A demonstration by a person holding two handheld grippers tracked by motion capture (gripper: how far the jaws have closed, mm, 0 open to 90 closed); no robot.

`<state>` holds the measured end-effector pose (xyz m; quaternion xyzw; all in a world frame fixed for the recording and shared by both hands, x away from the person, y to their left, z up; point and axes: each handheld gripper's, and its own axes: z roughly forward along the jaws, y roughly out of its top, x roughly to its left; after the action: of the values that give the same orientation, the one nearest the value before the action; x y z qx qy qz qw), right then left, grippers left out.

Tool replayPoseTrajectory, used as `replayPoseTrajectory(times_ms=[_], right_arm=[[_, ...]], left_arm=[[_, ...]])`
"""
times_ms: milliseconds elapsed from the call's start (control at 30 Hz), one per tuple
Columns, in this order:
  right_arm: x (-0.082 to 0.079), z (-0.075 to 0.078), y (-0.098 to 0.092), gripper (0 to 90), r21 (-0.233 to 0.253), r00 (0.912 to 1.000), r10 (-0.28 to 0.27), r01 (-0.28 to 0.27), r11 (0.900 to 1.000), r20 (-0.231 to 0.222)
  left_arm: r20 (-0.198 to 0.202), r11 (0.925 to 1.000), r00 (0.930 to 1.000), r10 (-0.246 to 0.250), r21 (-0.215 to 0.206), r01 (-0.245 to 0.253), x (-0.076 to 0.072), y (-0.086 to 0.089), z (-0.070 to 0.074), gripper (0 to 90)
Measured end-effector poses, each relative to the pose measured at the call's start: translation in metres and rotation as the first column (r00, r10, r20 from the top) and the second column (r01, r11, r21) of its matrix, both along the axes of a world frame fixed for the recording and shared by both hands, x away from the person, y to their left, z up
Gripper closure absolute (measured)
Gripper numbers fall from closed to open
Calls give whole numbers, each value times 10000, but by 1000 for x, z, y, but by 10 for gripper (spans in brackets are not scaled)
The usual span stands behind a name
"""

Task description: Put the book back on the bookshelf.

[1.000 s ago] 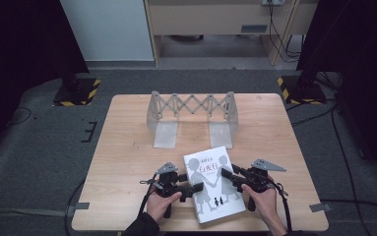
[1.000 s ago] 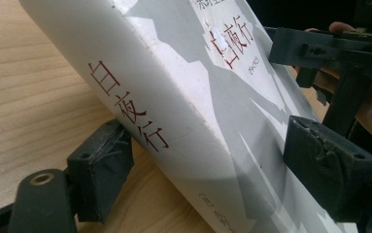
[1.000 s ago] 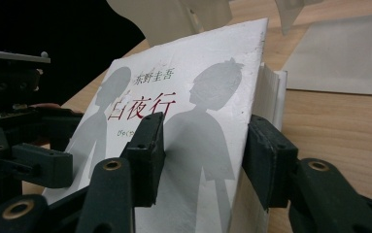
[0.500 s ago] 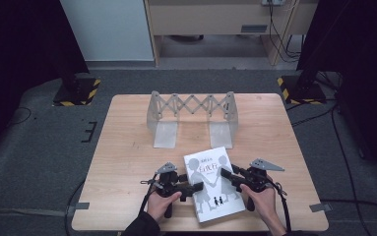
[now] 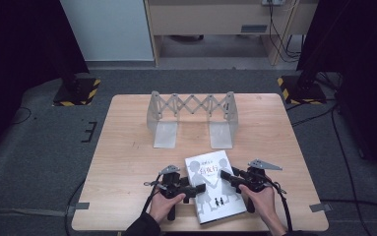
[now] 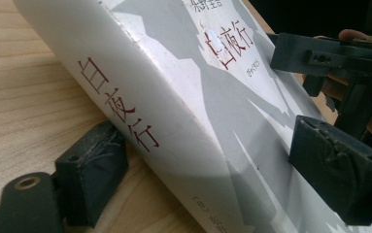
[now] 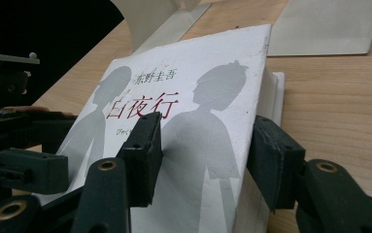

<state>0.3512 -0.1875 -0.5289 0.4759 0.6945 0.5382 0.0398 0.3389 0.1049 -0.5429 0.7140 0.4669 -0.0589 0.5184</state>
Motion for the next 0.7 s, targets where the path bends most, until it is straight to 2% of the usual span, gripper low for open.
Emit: replayPoseTrajectory(times_ms=[200, 400, 567, 700], right_arm=[[0, -2, 0, 439, -96, 10000, 31, -31, 9999, 1], [1, -2, -1, 438, -12, 9999, 26, -26, 10000, -100], [1, -2, -1, 439, -7, 9999, 5, -5, 10000, -122], [1, -2, -1, 439, -26, 10000, -11, 11, 10000, -72]], left_arm=[[150, 9996, 9999, 47, -265, -43, -1, -1, -3, 117], [481, 9991, 9985, -266, 354, 249, -1, -10, -1, 20], [486, 9990, 9983, -319, 337, 303, -1, -11, 0, 0], [484, 9993, 9987, -149, 341, 133, -1, -12, -1, 0]])
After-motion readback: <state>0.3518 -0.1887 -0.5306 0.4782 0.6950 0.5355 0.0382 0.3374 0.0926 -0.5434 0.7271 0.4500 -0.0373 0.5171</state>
